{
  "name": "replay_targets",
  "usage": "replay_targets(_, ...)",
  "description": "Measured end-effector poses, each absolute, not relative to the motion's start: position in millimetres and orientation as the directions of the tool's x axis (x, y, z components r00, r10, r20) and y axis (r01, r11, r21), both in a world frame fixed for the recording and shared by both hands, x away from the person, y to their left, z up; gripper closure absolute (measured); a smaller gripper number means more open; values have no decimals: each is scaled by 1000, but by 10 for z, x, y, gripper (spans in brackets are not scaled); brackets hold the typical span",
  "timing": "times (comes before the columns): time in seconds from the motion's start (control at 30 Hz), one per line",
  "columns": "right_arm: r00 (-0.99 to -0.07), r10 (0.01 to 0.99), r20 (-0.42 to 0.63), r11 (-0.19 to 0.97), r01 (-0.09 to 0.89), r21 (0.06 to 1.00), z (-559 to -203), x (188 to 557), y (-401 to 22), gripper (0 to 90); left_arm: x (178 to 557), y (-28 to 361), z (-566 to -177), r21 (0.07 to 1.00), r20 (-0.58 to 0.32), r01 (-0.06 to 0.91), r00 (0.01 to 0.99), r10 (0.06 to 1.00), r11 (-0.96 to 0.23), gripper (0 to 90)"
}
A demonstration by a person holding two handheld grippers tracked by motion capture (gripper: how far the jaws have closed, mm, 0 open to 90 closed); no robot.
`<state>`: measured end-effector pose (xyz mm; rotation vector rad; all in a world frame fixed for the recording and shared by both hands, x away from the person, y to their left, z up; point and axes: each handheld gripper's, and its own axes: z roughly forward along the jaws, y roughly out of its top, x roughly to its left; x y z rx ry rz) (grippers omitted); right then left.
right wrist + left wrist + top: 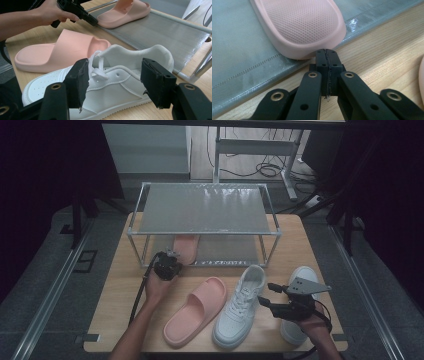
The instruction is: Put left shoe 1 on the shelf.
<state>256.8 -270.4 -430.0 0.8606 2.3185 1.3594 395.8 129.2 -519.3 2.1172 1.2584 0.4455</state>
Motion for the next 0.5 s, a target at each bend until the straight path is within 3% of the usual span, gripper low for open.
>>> replay_targets(0.5,-764,645,29,360,338,870,-4299,2570,-2715,401,3647,1352,-5054,695,-54,623,542,838,-359,900)
